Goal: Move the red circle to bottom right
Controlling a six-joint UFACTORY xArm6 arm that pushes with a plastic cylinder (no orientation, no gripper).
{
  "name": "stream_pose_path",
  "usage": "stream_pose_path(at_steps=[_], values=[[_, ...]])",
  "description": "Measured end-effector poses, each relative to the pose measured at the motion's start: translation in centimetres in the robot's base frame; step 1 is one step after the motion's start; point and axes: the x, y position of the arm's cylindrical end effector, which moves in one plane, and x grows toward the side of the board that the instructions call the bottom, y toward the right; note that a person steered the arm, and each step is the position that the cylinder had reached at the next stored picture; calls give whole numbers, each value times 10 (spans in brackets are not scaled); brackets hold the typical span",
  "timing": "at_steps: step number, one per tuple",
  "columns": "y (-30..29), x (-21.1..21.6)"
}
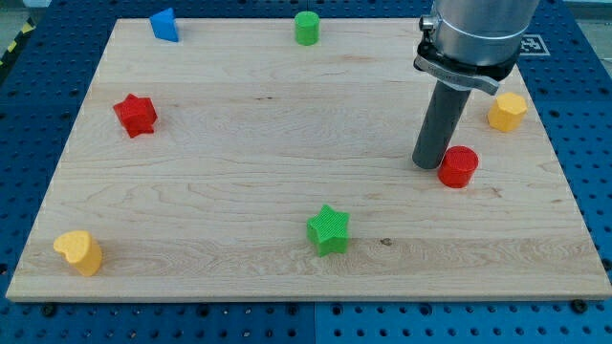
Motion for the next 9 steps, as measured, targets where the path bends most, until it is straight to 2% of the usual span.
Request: stream_pose_path(at_steps=[2, 4, 7, 9], values=[[15, -9], [60, 0], [61, 47], [39, 57]])
